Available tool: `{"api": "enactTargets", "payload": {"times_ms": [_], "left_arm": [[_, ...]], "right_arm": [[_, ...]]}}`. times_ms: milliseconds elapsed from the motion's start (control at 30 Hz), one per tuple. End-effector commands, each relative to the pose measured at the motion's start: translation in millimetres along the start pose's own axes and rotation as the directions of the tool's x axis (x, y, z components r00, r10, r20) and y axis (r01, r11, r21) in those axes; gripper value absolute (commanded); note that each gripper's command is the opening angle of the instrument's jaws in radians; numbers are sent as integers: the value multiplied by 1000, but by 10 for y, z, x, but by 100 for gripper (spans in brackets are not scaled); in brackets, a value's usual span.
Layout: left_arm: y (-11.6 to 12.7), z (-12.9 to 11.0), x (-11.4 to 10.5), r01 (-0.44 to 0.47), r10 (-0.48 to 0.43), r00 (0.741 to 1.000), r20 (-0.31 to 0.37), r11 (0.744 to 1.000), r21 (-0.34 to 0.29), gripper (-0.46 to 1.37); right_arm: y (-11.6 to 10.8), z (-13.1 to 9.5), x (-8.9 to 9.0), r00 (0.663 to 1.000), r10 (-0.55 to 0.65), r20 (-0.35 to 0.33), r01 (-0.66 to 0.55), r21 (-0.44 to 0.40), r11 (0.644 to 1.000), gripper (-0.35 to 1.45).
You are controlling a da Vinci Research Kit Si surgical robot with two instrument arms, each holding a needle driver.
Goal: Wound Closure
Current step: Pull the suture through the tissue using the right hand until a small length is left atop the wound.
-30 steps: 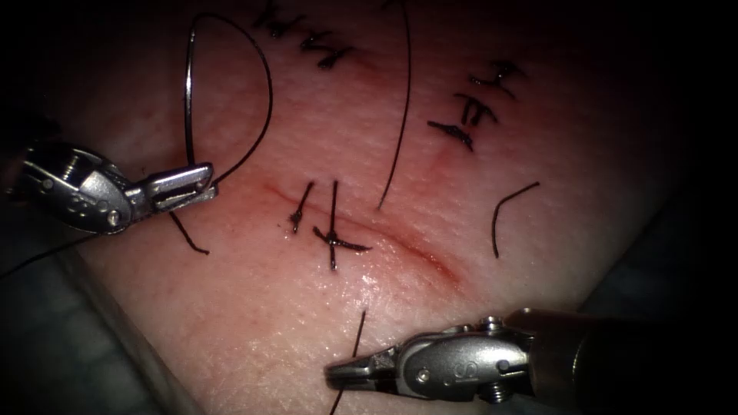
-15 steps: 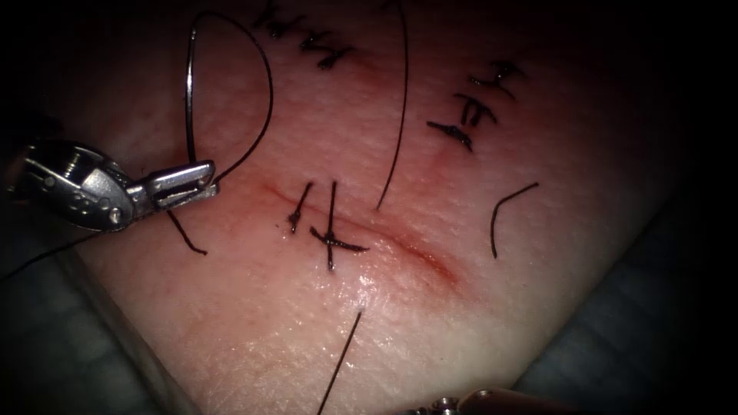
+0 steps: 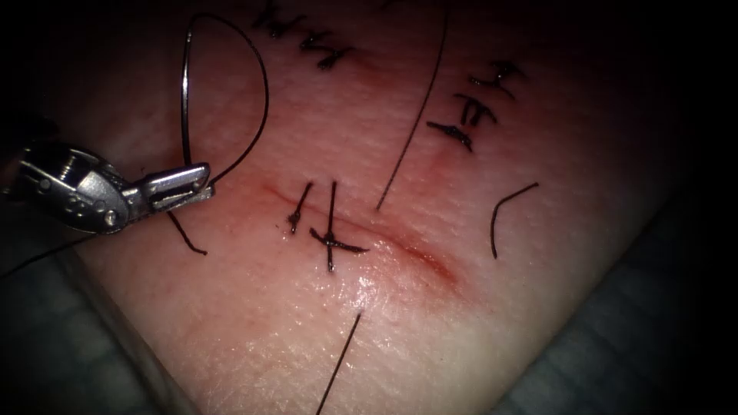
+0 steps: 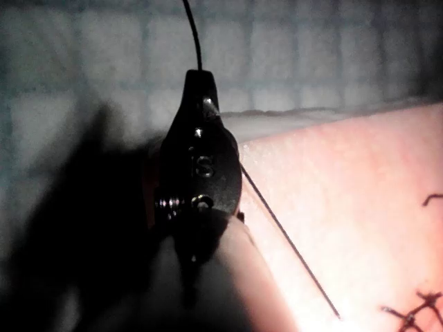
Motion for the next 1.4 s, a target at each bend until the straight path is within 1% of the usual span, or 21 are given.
{"api": "enactTargets", "payload": {"times_ms": [33, 67, 100, 167, 200, 233, 367, 400, 500, 533, 600, 633, 667, 800, 867, 1000, 1067, 1200, 1233, 1267, 1400], "left_arm": [[0, 0, -1, 0, 0, 1000, -1, 1000, -8, -35], [0, 0, -1, 0, 0, 1000, -1, 1000, -8, -35], [0, 0, -1, 0, 0, 1000, -1, 1000, -8, -35], [0, 0, -1, -1, 1, 1000, -2, 1000, -8, -35], [0, -1, -1, -1, 1, 1000, -2, 1000, -8, -35], [0, -1, -1, -1, 1, 1000, -2, 1000, -8, -35], [0, -1, -1, -1, 1, 1000, -2, 1000, -8, -35], [0, -1, -1, -1, 1, 1000, -2, 1000, -8, -35], [0, -1, -1, 5, -5, 1000, -1, 1000, -8, -35], [0, -1, -1, 5, -5, 1000, -1, 1000, -8, -35], [0, -1, -1, 5, -5, 1000, -1, 1000, -8, -35], [0, -1, -1, 5, -5, 1000, -1, 1000, -8, -35], [0, -1, -1, 5, -5, 1000, -1, 1000, -8, -35], [0, 0, -1, 5, -5, 1000, -1, 1000, -8, -35], [0, 0, -1, 5, -5, 1000, -1, 1000, -8, -35], [1, 0, -1, 4, -4, 1000, 1, 1000, -10, -35], [2, 1, 0, 3, -3, 1000, 2, 1000, -9, -35], [4, 2, 0, 2, -2, 1000, 2, 1000, -8, -35], [4, 2, 0, 8, -8, 1000, 0, 1000, -9, -35], [4, 2, 0, 8, -8, 1000, 0, 1000, -9, -35], [4, 1, 0, 8, -8, 1000, 0, 1000, -10, -35]], "right_arm": [[1, -1, -1, 1000, 7, -6, -7, 6, 1000, -35], [3, -2, -2, 1000, 15, -12, -15, 15, 1000, -35], [4, -4, -3, 999, 31, -15, -31, 21, 999, -30], [7, -8, -5, 999, 37, -5, -37, -30, 999, 70], [8, -12, -5, 999, 42, -1, -42, -71, 997, 135], [10, -17, -6, 999, 47, 3, -46, -100, 994, 144], [14, -48, -5, 998, 69, -2, -68, -122, 990, 144], [17, -65, -4, 997, 80, -2, -80, -139, 987, 144], [23, -103, -1, 994, 108, 1, -106, -173, 979, 144], [24, -111, -1, 995, 102, 1, -100, -180, 979, 144], [26, -144, 2, 994, 105, -6, -105, -203, 974, 144], [26, -148, 3, 995, 102, -7, -102, -207, 973, 144], [27, -166, 5, 994, 105, -11, -105, -220, 970, 144], [27, -203, 10, 994, 106, -28, -110, -246, 963, 143], [28, -230, 13, 994, 100, -40, -107, -264, 959, 140], [38, -261, 9, 993, 106, -48, -116, -291, 950, 131], [47, -272, -2, 992, 119, -45, -127, -307, 943, 127], [69, -279, -33, 990, 134, -34, -138, -332, 933, 124], [76, -279, -43, 990, 138, -29, -139, -339, 930, 124], [86, -279, -58, 989, 143, -21, -141, -352, 925, 125], [109, -275, -97, 988, 154, 3, -141, -387, 911, 130]]}}
